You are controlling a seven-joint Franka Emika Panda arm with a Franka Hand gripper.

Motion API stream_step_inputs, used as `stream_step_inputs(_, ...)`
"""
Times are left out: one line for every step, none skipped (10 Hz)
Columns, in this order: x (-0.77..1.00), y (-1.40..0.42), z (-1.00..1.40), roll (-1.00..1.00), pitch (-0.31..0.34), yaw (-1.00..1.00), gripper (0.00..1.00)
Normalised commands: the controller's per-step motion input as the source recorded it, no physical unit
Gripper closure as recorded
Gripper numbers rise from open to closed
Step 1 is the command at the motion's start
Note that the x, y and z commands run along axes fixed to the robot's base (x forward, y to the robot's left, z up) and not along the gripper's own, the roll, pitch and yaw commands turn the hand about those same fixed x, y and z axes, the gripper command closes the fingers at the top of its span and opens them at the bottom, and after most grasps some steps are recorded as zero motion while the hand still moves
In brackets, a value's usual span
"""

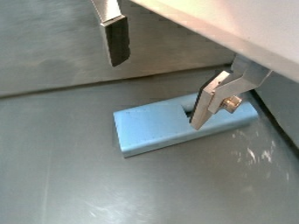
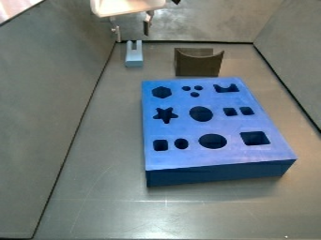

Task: Pick up the square-circle object. Move up. Rotate the square-circle object. Place the square-circle object on the fixture. Regrasp the square-circle object. Move to above the board. Insert the square-circle object.
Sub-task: Rotate the square-circle object.

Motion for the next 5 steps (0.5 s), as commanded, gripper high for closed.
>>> stream_step_inputs(0.02, 0.00, -0.06, 0.00, 0.003, 1.00, 0.00)
stream_step_inputs(0.02, 0.00, -0.06, 0.00, 0.003, 1.00, 0.00)
stream_step_inputs(0.02, 0.00, -0.06, 0.00, 0.003, 1.00, 0.00)
stream_step_inputs(0.02, 0.00, -0.06, 0.00, 0.003, 1.00, 0.00)
stream_step_inputs(0.02, 0.00, -0.06, 0.00, 0.003, 1.00, 0.00)
